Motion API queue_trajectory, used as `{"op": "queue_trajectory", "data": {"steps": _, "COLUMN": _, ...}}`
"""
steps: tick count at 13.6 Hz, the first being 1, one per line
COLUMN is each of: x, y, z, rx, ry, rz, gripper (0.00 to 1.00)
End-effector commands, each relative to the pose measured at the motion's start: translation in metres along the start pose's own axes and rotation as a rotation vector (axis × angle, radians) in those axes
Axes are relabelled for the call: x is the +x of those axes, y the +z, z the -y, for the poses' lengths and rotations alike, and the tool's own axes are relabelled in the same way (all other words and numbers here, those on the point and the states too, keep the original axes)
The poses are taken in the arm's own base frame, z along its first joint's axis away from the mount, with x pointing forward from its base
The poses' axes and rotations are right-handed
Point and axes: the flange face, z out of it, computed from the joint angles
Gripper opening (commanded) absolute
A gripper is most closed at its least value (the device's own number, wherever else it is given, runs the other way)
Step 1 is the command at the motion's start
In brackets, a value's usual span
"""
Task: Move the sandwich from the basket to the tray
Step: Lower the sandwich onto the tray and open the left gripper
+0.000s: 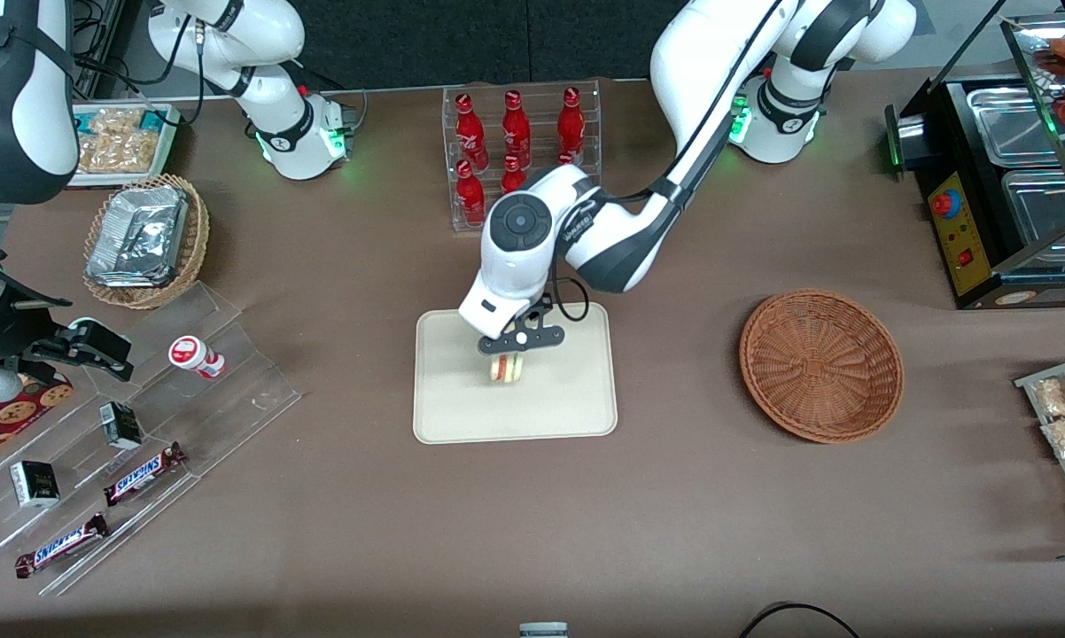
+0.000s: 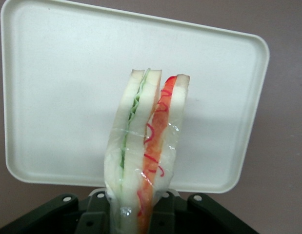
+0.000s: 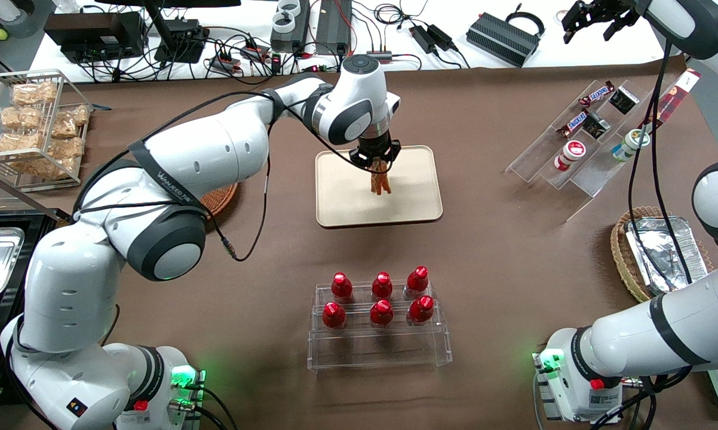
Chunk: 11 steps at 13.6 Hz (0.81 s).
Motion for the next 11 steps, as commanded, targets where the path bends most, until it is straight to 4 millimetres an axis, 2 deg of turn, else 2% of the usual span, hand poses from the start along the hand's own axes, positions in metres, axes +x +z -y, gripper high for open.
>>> {"op": "queue_trajectory", "data": {"steps": 1, "x": 0.018, "y": 0.035, "z": 0.003, "rx": -0.006, "ry": 0.043, "rz": -0.008, "gripper": 0.0}}
{"op": "queue_trajectory", "data": {"steps": 3, "x": 0.026, "y": 0.061, "z": 0.01, "rx": 0.009, "ry": 0.031, "rz": -0.008, "gripper": 0.0}}
{"op": "queue_trajectory", "data": {"steps": 6, "x": 0.029, "y": 0.089, "z": 0.012, "rx": -0.001, "ry": 0.004, "rz": -0.014, "gripper": 0.0}}
{"op": "queue_trajectory", "data": {"steps": 8, "x": 0.023, "y": 0.095, "z": 0.01, "rx": 0.008, "ry": -0.012, "rz": -0.009, "gripper": 0.04}}
{"op": "queue_trajectory", "data": {"steps": 9, "x": 0.022, "y": 0.094, "z": 0.009, "rx": 0.008, "ry": -0.008, "rz": -0.011, "gripper": 0.31}}
{"op": "queue_trajectory", "data": {"steps": 10, "x": 0.021, "y": 0.092, "z": 0.008, "rx": 0.012, "ry": 0.001, "rz": -0.019, "gripper": 0.78}}
{"op": "queue_trajectory", "data": {"steps": 11, "x": 0.021, "y": 0.086, "z": 0.008, "rx": 0.017, "ry": 0.004, "rz": -0.025, "gripper": 0.99}}
